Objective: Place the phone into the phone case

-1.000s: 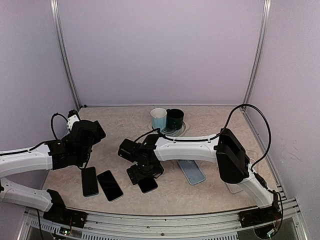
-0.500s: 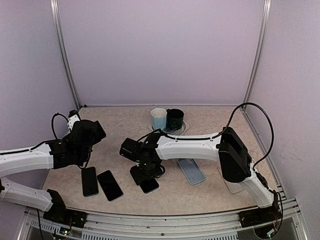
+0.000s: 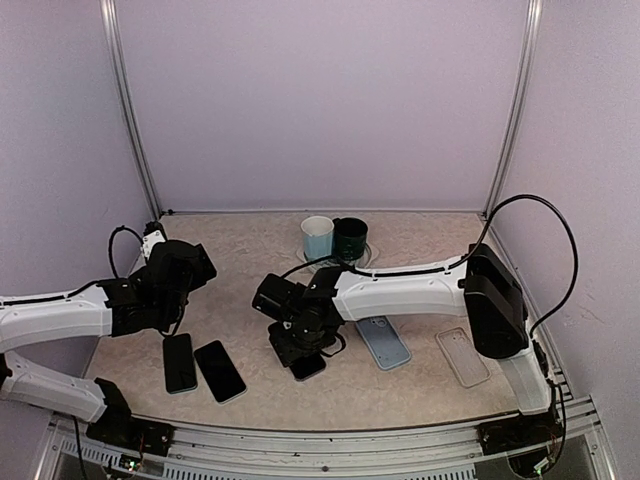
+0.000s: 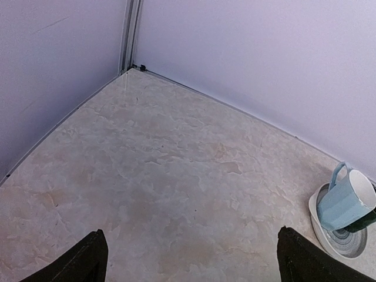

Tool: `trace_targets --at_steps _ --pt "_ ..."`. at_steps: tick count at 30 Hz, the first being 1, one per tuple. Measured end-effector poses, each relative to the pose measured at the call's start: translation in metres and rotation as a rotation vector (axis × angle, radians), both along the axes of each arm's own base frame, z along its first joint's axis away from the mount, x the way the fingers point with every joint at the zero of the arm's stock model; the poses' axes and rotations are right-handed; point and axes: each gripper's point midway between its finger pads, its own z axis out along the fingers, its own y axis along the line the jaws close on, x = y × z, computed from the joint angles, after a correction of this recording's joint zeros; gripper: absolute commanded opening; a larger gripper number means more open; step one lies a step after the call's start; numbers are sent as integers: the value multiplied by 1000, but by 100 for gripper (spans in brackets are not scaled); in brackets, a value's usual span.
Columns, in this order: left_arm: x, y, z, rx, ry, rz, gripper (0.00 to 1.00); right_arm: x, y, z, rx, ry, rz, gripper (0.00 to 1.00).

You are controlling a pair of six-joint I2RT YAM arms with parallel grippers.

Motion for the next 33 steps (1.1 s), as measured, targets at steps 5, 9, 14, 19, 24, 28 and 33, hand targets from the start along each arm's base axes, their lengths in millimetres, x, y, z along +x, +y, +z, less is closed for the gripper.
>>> trace_targets --at_steps 5,9,14,19,24,28,33 --pt "1 -2 -4 4 15 -14 99 14 -9 22 37 -92 -4 44" --pt "2 -5 -7 1 24 -27 99 25 -36 43 55 -167 -11 43" --pt "3 -13 -7 -13 24 -60 99 55 -105 68 101 -247 -100 43" --pt "2 -36 -4 -12 14 -137 99 68 -169 57 87 -292 -169 43" --pt "4 -86 2 11 -4 -270 99 58 -194 33 72 -274 -157 41" --pt "7 -121 3 11 -9 -345 99 57 -194 29 87 -286 -130 40" --pt "12 -142 -6 19 11 -382 99 59 -187 31 132 -289 -126 37"
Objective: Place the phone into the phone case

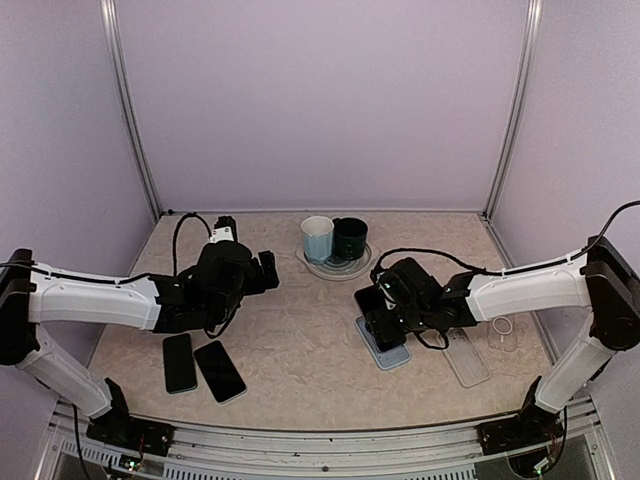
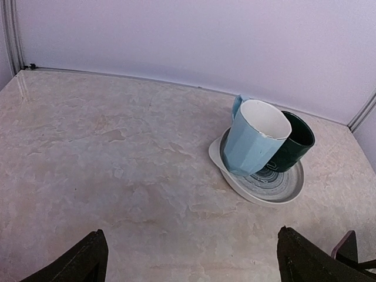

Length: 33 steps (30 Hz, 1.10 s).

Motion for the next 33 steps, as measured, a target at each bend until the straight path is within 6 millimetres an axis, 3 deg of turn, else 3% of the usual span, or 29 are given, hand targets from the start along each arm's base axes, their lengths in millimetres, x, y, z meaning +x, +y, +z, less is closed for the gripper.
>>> trace_targets --at_steps 11,33 --pt "5 -8 -2 50 -1 -17 99 -13 11 -4 62 45 -18 37" --pt "8 -12 2 54 -11 -23 99 -26 -5 -20 -6 92 -44 38"
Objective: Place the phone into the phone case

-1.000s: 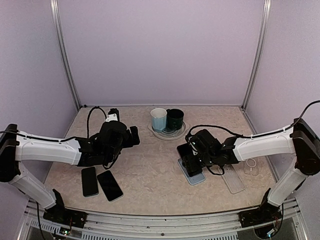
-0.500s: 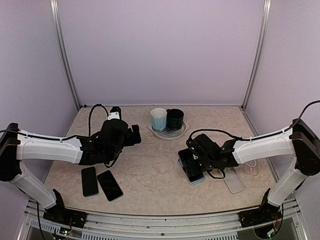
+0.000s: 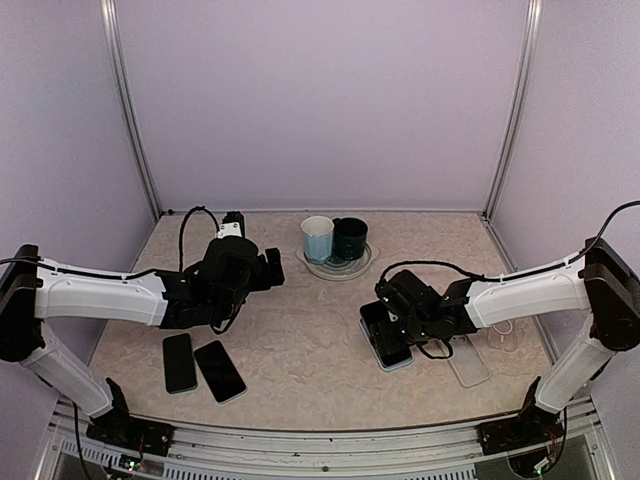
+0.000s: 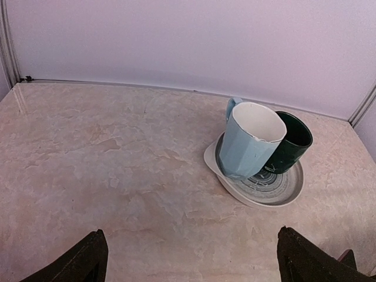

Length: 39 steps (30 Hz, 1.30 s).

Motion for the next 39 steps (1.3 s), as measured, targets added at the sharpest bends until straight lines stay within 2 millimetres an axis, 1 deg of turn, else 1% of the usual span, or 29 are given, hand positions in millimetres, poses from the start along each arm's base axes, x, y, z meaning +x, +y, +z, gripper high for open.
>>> trace_targets --at_steps 3,7,10,11,14,16,17,18,20,23,27,29,32,34,38,39 --pt "0 0 0 1 0 -1 99 -3 -4 -3 -18 15 1 40" --pt "0 -1 0 2 0 -2 99 -4 -4 -5 -20 22 3 41" --pt "0 0 0 3 -2 1 99 -5 -5 -6 -21 32 -9 46" --pt "0 0 0 4 -2 2 99 -5 -5 -7 -22 35 -13 51" --pt "0 1 1 7 -4 4 99 -6 -6 -8 -24 42 -20 78" --pt "0 1 1 9 -5 5 99 -7 -7 -9 -26 47 -24 94" --pt "0 1 1 11 -5 5 99 -7 -8 -10 -30 54 -27 98" --pt "0 1 1 13 -6 5 99 -9 -9 -12 -41 64 -26 99" --pt "0 1 1 13 -6 5 99 -11 -11 -15 -63 84 -31 99" --pt "0 2 1 17 -7 7 99 -12 -13 -15 -91 105 -38 99" --pt "0 2 1 21 -8 6 99 -9 -6 -14 -110 139 -46 99" --pt "0 2 1 21 -8 6 99 -10 -5 -19 -128 166 -54 99" --pt "0 2 1 21 -8 6 99 -16 -6 -29 -149 213 -57 99" --pt "0 2 1 21 -8 7 99 -19 -4 -30 -139 228 -54 92" --pt "0 2 1 23 -10 10 99 -20 -3 -31 -132 239 -52 64" --pt "0 3 1 24 -10 11 99 -20 -2 -30 -127 241 -48 60"
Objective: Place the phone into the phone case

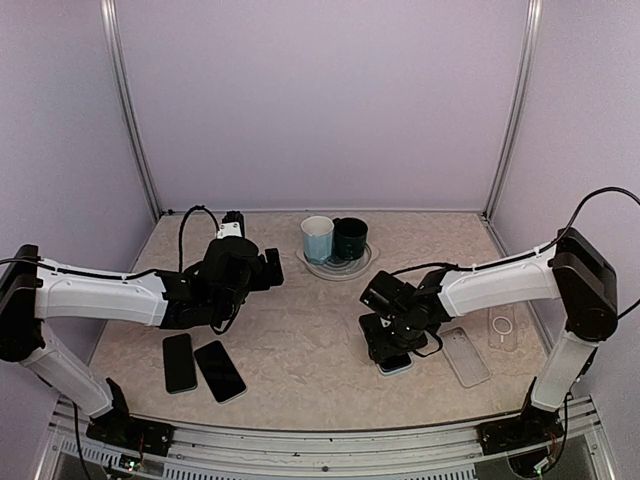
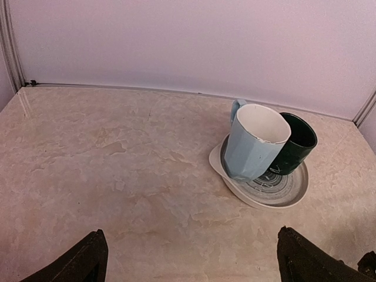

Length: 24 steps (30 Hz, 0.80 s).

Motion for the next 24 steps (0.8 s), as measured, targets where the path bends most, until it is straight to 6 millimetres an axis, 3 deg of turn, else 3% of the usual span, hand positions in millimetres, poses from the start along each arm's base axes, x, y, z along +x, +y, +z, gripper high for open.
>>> trace_targets --at_steps 8,11,16,19,24 --pt "-1 -8 0 -15 6 -43 99 1 2 5 22 -13 -5 49" --pt "-2 -21 1 -51 12 -104 99 2 3 6 38 -30 4 48" --pt "-7 -61 -11 -155 43 -272 99 2 4 6 68 -65 38 47" --pt "-13 -94 -31 -255 99 -396 99 3 4 6 87 -89 57 47" --pt "-23 -141 -95 -424 298 -545 99 5 7 6 105 -128 85 47"
